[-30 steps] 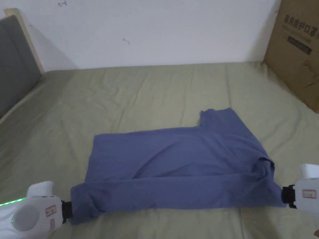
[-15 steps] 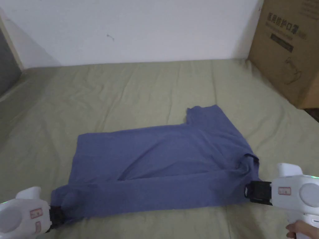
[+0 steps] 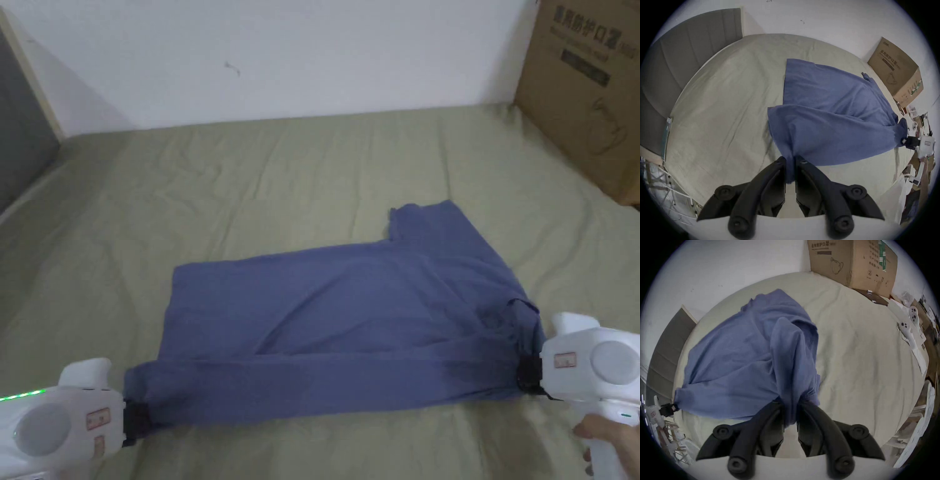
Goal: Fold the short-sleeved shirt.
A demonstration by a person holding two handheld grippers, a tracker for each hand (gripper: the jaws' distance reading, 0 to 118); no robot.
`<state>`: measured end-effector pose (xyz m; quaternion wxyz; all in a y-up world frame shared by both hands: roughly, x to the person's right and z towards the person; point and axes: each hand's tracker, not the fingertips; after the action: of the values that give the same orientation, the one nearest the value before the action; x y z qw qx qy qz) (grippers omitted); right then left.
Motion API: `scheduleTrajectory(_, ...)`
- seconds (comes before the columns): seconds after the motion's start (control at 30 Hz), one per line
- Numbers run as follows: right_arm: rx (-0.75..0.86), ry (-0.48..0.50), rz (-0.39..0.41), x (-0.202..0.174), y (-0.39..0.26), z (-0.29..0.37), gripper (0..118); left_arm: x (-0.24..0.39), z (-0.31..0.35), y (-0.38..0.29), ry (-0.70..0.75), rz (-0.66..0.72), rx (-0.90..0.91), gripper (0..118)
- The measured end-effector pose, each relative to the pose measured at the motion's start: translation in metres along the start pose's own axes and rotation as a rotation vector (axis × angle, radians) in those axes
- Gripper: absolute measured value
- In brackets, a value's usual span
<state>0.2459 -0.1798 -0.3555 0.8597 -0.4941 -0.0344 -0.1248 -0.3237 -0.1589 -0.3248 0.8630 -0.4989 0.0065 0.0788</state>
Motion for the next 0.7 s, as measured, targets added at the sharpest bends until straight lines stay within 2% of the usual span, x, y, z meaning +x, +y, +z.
scheduleTrajectory(0.07,0.018,0.015,0.037,-0.002,-0.003,0.015,13,-0.002,0.008,0.0,-0.006,-0.012,0.002,9)
scheduleTrajectory(0.13,0.031,-0.009,0.113,0.0,-0.007,0.02,13,-0.001,0.017,-0.002,0.018,-0.055,0.009,9)
scheduleTrajectory(0.17,0.028,-0.006,0.114,0.002,-0.011,0.023,13,-0.001,0.02,-0.004,0.029,-0.067,0.011,9)
scheduleTrajectory(0.33,-0.014,0.008,0.079,0.016,-0.042,0.048,13,-0.003,0.033,-0.031,0.053,-0.115,-0.015,9)
scheduleTrajectory(0.47,-0.116,-0.026,-0.027,0.029,-0.085,0.043,13,-0.002,0.029,-0.073,0.065,-0.148,-0.066,9)
scheduleTrajectory(0.57,-0.111,-0.021,-0.012,0.033,-0.1,0.034,13,-0.004,0.014,-0.092,0.092,-0.165,-0.121,9)
scheduleTrajectory(0.6,-0.093,-0.024,-0.006,0.03,-0.097,0.038,21,-0.005,0.014,-0.093,0.089,-0.158,-0.103,10)
scheduleTrajectory(0.63,-0.099,-0.036,0.001,0.027,-0.093,0.04,45,-0.006,0.017,-0.09,0.087,-0.127,-0.072,10)
scheduleTrajectory(0.67,-0.129,-0.079,0.02,0.023,-0.088,0.043,76,-0.007,0.019,-0.086,0.064,-0.097,-0.073,18)
scheduleTrajectory(0.7,-0.147,-0.131,0.047,0.02,-0.084,0.044,96,-0.01,0.021,-0.081,0.034,-0.068,-0.083,46)
